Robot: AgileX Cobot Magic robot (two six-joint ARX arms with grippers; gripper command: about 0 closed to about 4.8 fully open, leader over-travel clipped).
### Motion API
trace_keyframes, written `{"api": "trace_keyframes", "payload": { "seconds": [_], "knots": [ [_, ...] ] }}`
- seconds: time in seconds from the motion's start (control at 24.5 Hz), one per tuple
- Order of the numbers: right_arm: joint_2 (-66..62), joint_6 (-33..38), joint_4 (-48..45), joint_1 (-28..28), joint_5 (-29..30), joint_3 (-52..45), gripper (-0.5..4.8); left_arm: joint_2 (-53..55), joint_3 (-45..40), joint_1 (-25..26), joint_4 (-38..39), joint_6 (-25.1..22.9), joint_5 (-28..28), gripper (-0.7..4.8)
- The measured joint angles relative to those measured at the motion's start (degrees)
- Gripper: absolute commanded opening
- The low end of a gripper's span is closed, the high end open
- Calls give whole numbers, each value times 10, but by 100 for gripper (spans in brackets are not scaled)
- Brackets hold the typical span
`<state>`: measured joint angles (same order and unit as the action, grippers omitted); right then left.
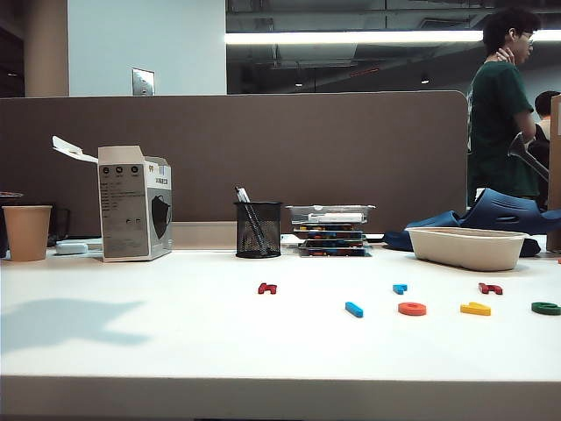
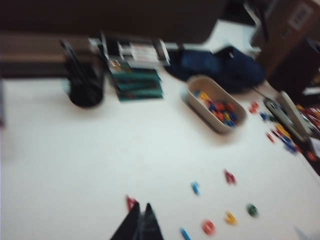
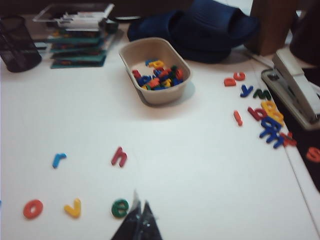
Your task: Select the appropriate letters from the row of letter magnets placed on the table to arrange into the word "love".
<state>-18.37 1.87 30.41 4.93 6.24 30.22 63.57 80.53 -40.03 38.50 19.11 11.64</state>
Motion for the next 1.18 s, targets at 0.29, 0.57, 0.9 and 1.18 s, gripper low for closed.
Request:
{"api": "trace_keyframes", "payload": {
  "seconds": [0.29, 0.57, 0.9, 1.18],
  "knots": [
    [28, 0, -24, -3, 0, 0, -6, 0, 43, 172, 1, -116, -21, -5],
    [35, 1, -24, -6, 0, 0, -6, -23, 79, 324, 19, -179, -57, -5],
    [98, 22, -46, -65, -12, -39, -6, -195, 7, 386, 64, -214, -54, -5],
    [181, 39, -113, -66, -17, -127, -6, -436, -183, 386, 53, -203, -63, -5]
  ]
}}
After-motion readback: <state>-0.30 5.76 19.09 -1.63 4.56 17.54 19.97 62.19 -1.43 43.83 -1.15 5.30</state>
